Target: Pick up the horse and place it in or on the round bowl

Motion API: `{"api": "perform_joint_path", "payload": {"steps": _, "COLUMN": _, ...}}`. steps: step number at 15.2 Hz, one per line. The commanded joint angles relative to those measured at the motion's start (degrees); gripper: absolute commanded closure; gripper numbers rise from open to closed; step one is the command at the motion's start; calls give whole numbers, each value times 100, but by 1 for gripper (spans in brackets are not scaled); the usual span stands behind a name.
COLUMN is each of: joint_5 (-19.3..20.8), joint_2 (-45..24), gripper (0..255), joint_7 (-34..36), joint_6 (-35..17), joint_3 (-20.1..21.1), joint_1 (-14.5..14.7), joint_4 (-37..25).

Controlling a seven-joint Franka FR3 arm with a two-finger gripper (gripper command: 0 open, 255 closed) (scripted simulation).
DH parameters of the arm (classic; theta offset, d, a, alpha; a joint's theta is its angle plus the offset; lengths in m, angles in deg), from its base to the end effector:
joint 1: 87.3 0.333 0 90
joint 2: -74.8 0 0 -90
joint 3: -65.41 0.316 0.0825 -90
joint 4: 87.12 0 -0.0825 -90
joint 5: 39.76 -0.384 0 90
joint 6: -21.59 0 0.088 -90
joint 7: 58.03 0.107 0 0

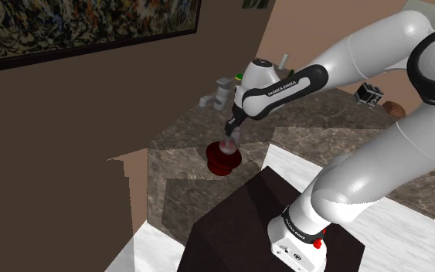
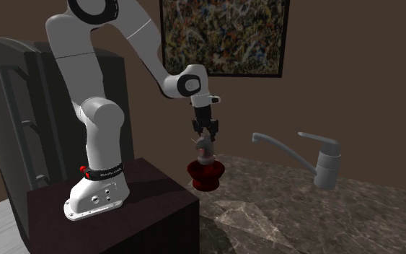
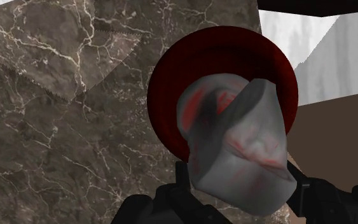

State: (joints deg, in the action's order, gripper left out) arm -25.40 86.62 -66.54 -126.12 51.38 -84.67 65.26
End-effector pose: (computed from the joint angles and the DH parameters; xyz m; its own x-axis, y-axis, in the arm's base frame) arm 0.4168 -0.0767 0.3172 0.9825 0.1600 0.0949 0.1479 -0.9813 0.1235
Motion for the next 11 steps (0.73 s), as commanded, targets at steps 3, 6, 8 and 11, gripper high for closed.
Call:
{"api": "perform_joint_path", "payload": {"steps": 3, "joint_5": 7, "joint_2": -333, "gripper": 255, "joint_7": 30, "joint_6": -394, "joint_3": -22, "joint_1": 0, "joint_4": 55}}
{"api": "perform_joint_path", "payload": {"steps": 6, "joint_5": 7, "joint_2": -333, "gripper": 255, "joint_7": 30, "joint_6": -394, "joint_3": -22, "joint_1": 0, "joint_4": 55}}
{"api": "perform_joint_path", "payload": {"steps": 8, "joint_5": 7, "joint_2": -333, "gripper": 255, "joint_7": 30, "joint_6": -394, "joint_3": -22, "joint_1": 0, "joint_4": 55}}
{"api": "perform_joint_path", "payload": {"steps": 11, "joint_5": 7, "joint_2": -333, "gripper": 255, "joint_7": 30, "joint_6": -394, "joint_3": -22, "joint_1": 0, "joint_4": 55}}
